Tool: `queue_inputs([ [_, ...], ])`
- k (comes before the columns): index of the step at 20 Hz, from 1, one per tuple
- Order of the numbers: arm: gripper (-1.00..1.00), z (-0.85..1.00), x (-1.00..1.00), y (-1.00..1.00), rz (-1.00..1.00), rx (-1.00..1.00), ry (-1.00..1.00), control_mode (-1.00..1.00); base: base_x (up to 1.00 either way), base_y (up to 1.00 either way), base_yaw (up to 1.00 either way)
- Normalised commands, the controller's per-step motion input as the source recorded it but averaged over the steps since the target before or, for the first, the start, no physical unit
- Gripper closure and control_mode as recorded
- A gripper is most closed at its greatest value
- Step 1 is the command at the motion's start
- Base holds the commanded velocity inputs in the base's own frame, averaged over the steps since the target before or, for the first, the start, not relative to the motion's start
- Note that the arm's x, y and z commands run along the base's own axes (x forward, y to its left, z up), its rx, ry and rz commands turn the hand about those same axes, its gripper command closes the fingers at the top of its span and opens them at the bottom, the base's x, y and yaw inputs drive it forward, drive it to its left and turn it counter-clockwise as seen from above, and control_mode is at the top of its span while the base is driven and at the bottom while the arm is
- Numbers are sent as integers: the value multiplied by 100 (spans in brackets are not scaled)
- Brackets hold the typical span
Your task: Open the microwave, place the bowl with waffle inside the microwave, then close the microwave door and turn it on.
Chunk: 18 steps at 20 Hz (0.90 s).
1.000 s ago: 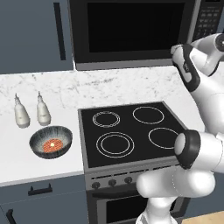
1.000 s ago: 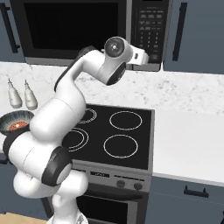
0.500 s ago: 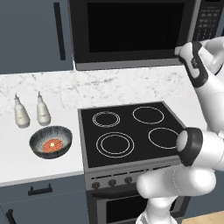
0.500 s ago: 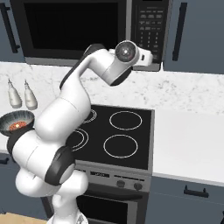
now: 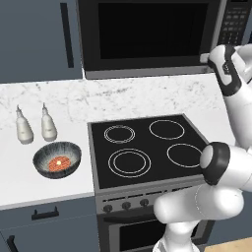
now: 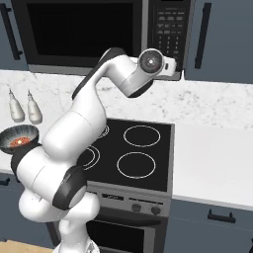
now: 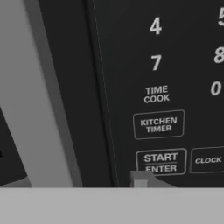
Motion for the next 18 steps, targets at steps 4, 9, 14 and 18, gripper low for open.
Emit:
queue_inputs([
  [4,100,-12,61,95,12,-5,0,-100,0,0,0],
  [9,100,-1,33,100,19,-3,3,-100,0,0,0],
  [14,100,0,8,100,21,-5,8,-100,0,0,0],
  [18,100,0,-7,100,18,-10,10,-100,0,0,0],
])
